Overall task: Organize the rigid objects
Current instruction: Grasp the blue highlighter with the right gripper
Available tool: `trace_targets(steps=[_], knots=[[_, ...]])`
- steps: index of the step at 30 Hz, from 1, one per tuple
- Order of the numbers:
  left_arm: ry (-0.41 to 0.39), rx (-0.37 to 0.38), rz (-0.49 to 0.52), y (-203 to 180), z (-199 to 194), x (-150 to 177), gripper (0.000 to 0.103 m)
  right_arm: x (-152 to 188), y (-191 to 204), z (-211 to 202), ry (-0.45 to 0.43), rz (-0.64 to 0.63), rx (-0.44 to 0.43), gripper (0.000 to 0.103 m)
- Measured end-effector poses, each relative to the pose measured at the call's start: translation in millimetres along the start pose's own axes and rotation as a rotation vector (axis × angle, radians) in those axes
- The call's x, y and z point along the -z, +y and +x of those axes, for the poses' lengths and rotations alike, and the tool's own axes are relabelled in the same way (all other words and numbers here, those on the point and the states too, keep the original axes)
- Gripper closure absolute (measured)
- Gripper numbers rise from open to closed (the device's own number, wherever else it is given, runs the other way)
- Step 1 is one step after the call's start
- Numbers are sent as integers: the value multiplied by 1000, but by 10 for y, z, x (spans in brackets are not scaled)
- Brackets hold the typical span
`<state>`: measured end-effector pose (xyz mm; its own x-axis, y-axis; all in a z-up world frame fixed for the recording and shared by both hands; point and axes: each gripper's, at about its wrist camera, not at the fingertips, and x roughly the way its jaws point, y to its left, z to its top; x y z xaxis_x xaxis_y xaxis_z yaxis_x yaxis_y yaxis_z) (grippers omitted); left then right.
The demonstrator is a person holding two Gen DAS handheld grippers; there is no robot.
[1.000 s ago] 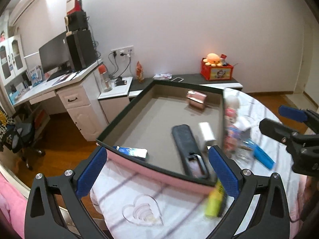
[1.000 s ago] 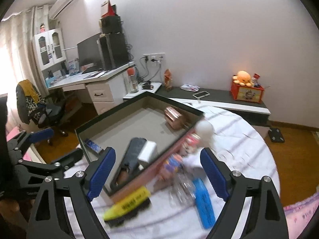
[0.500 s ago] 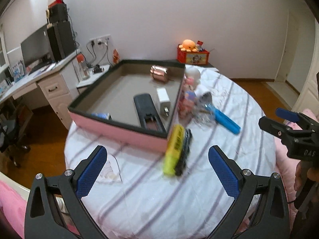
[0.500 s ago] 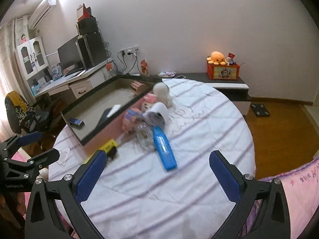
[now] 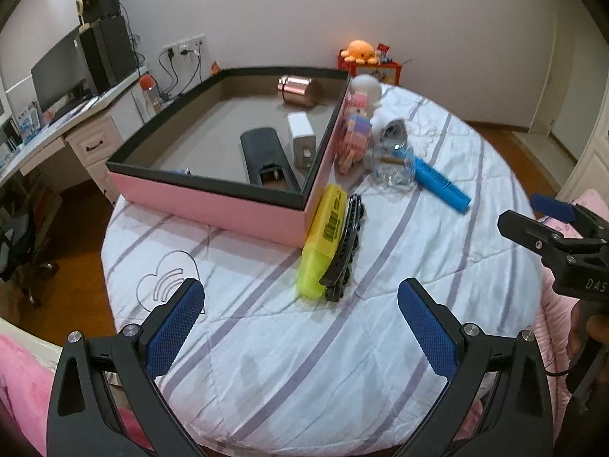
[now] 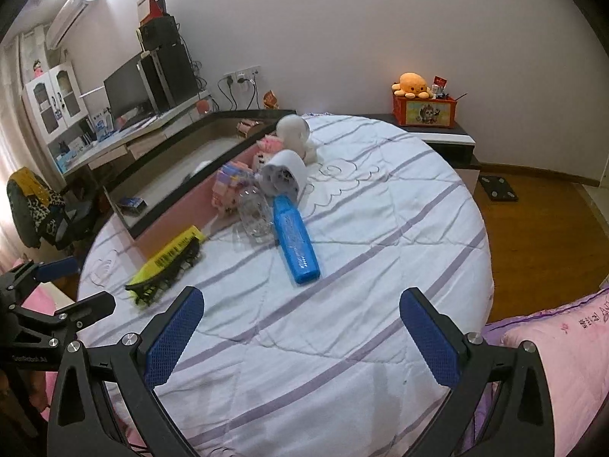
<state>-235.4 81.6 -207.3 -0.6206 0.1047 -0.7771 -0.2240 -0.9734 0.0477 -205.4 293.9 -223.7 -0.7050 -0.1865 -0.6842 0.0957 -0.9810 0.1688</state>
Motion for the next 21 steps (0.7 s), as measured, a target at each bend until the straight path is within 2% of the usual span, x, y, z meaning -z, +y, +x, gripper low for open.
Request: trace_targets(steps=[2, 5, 7, 10, 16, 18, 21], knots=[[21, -12, 8, -8, 89, 12, 0, 18, -9, 94, 19, -16, 1, 15], [27, 12, -1, 34, 140, 23, 0, 32, -23, 232, 49, -32, -12, 24], [21, 37, -13, 85, 133, 17, 0, 22, -29, 299, 58, -38, -25, 24], [12, -3, -32, 169, 135, 1, 0, -3, -10, 374, 53, -60, -35, 25], [18, 36, -103, 353, 157, -3, 0, -119, 26, 556, 54, -96, -15, 30], [8, 48, -123, 404, 145, 2, 0, -156, 36, 605, 59, -101, -33, 36], [25, -35, -107, 444, 201, -1, 0, -177, 86, 698, 78, -134, -49, 53]])
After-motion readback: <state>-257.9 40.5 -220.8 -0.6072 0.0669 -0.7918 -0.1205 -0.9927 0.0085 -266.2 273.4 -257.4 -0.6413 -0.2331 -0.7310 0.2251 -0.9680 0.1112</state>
